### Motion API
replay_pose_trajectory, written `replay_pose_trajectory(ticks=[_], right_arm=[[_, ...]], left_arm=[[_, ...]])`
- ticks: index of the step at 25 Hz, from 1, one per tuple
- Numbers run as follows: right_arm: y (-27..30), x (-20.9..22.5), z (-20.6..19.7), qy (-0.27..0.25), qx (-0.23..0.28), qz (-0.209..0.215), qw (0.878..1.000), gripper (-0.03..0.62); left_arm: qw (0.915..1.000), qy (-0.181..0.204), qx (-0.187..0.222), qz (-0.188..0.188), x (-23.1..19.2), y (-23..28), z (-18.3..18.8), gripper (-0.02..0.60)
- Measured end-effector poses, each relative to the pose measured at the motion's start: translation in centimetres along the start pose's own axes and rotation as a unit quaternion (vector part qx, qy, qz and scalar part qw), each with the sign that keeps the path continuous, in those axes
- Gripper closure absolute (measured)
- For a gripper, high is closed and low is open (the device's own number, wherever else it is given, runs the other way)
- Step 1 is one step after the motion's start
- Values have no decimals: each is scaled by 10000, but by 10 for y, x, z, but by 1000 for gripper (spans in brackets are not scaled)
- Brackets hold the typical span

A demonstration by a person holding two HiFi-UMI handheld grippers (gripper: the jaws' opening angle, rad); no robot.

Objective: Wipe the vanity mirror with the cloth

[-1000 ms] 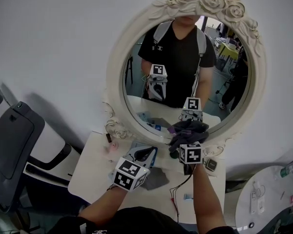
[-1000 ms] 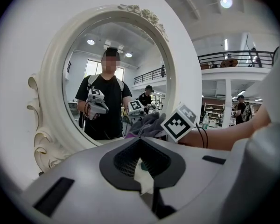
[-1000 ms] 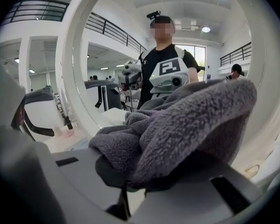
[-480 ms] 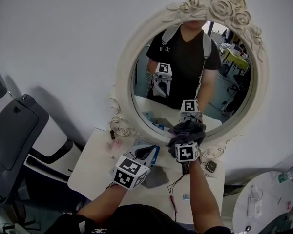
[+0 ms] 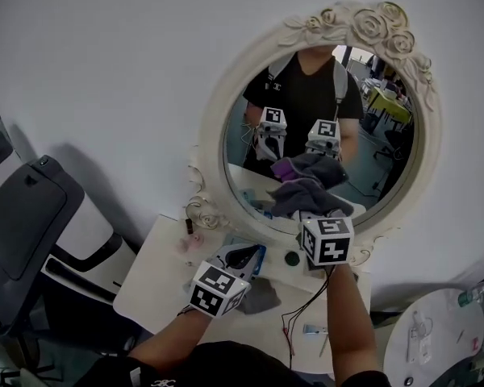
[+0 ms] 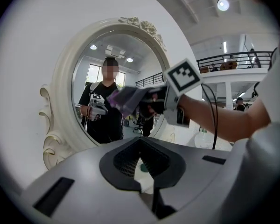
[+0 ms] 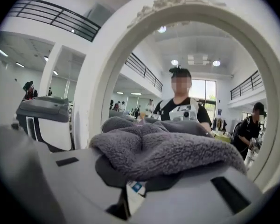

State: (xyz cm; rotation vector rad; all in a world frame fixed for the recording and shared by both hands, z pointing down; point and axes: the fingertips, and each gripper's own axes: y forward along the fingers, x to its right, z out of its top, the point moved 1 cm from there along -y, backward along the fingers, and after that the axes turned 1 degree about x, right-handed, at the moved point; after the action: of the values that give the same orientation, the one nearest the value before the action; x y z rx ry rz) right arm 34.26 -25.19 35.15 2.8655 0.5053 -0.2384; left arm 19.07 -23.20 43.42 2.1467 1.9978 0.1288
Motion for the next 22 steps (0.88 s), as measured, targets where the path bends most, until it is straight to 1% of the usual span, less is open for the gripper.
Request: replay_pose_trajectory(ticks=[3,5,7,10,13,16,19,22], right_arm=[[-17,14,88,-353,797,-29,9962,565],[-26,23,142,-410,1168,29,9923,565],[-33,36,187,-267,1404,39,9897,565],[-43,58,240,-82,1593,-52,9872,565],[-48,69,276,70,1829,-30,9831,565],[-62,81,299,24,2177,-331,9754,565],[-66,86,309,-55,2193,-458,9746,565],[-63,85,307,-352,2396,-726,9675,565]], left_arm=[[10000,-42,29,57,-7,-5,0,581],[9999,-76,59,85,-11,-8,0,581],[9999,-105,72,99,-12,-10,-1,581],[9998,-130,87,114,-17,-13,-2,581],[9997,-155,154,136,-24,-16,1,581],[9996,-141,180,150,-31,-21,2,581],[9994,-202,183,204,-42,-23,0,581],[9993,-273,109,212,-50,-20,-5,581]])
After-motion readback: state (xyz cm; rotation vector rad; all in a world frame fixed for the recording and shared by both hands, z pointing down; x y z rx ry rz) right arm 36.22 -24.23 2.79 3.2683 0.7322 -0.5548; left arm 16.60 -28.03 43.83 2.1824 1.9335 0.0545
